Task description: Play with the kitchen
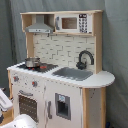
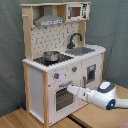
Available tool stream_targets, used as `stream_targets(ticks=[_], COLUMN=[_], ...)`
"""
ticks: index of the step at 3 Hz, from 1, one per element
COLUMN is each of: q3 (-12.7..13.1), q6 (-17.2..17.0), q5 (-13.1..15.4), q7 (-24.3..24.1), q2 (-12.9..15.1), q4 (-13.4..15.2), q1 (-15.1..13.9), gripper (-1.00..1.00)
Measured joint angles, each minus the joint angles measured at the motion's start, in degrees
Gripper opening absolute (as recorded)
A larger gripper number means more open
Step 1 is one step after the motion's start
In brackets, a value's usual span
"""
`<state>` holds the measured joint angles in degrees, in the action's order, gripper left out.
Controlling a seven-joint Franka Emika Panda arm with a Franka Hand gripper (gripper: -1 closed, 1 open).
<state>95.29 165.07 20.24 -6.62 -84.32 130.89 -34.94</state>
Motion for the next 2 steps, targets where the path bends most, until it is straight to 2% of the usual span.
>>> stream_targets(ticks=[2], q3=[0.0], q6=[-0.1], q5=[0.0], q7=[-11.8], q2=[-0.7], q4=[4.1], q1=[3.6], gripper=[1.00])
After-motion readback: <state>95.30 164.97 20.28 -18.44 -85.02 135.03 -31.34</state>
